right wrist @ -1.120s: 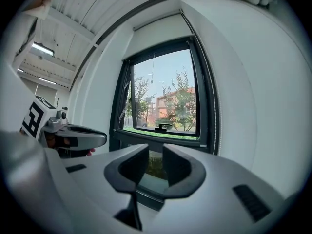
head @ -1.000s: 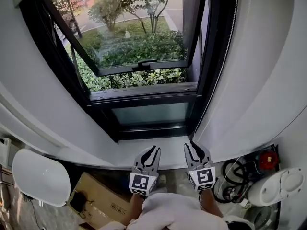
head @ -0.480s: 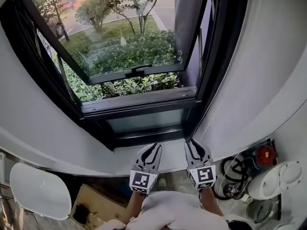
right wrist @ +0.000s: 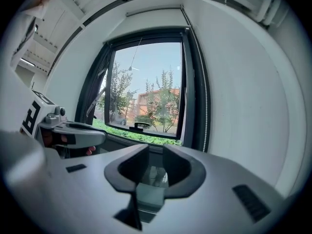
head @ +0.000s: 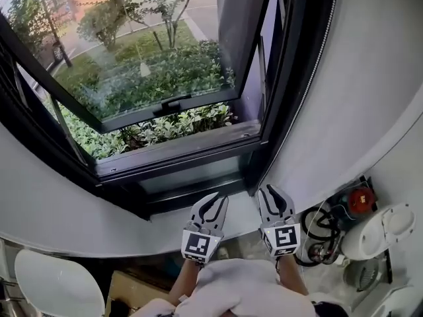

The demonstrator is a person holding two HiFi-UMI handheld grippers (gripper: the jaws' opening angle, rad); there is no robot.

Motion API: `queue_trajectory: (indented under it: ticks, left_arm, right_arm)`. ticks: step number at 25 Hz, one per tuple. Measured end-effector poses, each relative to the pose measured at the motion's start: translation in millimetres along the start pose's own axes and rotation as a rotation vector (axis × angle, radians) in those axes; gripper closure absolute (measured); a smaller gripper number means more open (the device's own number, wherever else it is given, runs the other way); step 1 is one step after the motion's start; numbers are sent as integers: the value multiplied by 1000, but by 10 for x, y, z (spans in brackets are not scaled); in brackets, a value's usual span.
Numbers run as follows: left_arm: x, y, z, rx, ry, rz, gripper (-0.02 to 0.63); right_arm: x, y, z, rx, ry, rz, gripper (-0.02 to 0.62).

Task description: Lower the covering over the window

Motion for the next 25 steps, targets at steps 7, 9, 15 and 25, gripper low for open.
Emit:
queue_trajectory:
  ticks: [7,9,15,25]
  left_arm:
    - [14,41,-361,-72,-18,3,537]
    - [1,17,-475,-89,-11,11,537]
    - [-10,-57,-820,-95,-17,-8,537]
    - [-15,-82,-1240,-113,-9,-8,537]
  right_arm:
    - [-1,-210,-128,-67,10,7,511]
    - [-21,-286,-147,-77,14,6,511]
    - [-85,-533,-236,-95,26,-10,509]
    - [-55,-700,-410,-70,17,-30,506]
Point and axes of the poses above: the fingertips, and each gripper's own axes: z backward along the fingers, y to its left, x out of its top, the point moved 6 cm from there along z, backward along the fingers, and after that the axes turned 9 degrees about -x, right-handed, at the moved point
